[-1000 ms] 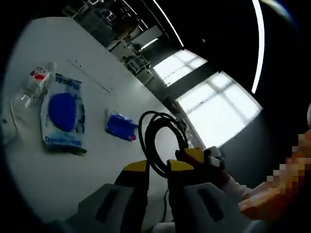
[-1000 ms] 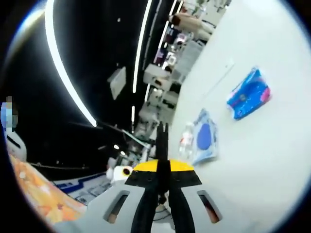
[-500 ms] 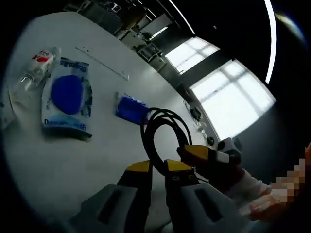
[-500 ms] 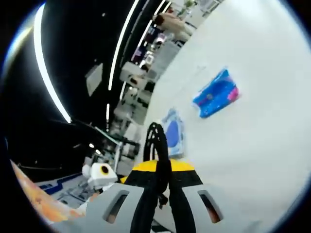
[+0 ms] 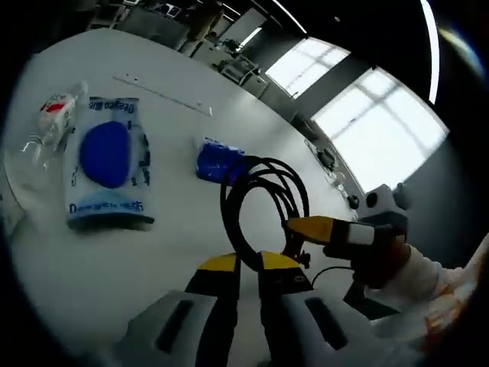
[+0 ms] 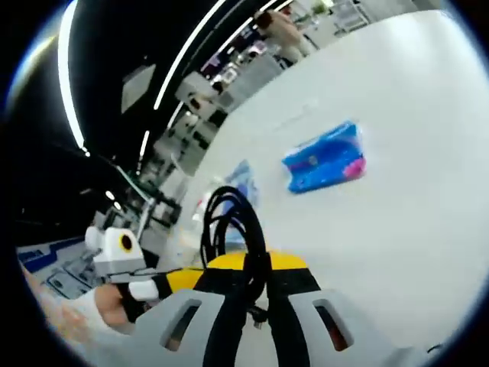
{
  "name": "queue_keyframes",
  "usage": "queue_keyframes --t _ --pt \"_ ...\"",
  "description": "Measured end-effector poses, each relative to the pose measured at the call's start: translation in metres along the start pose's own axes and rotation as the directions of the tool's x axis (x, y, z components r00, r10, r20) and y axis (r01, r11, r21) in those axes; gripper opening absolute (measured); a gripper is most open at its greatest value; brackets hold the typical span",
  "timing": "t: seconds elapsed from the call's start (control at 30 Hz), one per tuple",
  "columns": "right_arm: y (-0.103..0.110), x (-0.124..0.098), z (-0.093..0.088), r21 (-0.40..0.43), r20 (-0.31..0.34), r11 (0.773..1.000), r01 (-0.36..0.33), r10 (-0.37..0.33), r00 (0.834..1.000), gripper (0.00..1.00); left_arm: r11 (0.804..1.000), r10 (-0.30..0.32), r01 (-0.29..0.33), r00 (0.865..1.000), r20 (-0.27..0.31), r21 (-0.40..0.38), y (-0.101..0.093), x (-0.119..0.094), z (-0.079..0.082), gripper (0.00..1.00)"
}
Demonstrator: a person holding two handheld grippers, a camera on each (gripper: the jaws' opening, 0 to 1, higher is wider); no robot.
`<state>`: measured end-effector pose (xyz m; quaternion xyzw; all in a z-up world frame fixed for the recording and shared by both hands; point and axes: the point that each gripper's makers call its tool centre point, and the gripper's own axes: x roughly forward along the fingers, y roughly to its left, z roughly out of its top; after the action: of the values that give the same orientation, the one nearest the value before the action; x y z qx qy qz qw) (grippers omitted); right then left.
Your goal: Arrange the tabletop items into an orderly group along one side of the table until the central work area is clear of visible clutter.
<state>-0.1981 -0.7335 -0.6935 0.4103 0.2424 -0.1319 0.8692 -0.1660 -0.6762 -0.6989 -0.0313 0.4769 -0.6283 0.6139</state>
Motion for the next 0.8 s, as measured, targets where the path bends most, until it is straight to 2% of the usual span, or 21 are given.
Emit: queue_keyframes --t 0.1,0.37,0.53,0.8 --pt "-0.012 0.008 0.003 -0.060 -0.027 0.997 0.042 -0.044 0.999 0.07 0.999 0.021 -0.019 0.999 -0.046 0.045 0.003 0.011 -0.002 0.06" --pt "-0.034 0.024 0.012 -0.150 -0.054 0.986 0.077 -0.086 0.995 0.07 0.998 0.056 -0.054 0.995 -0.080 0.029 0.012 0.036 0.001 0.05" --pt "-0.047 0.031 0.007 -0.234 -0.128 0.970 0.070 -0.103 0.987 0.06 0.998 0.065 -0.067 0.992 -0.110 -0.017 0.018 0.046 -0.007 0.05" --pt "-0.056 0.043 0.000 -0.360 -0.200 0.933 0.031 -0.110 0.974 0.08 0.995 0.071 -0.080 0.988 -0.138 -0.058 0.024 0.052 -0.016 0.05"
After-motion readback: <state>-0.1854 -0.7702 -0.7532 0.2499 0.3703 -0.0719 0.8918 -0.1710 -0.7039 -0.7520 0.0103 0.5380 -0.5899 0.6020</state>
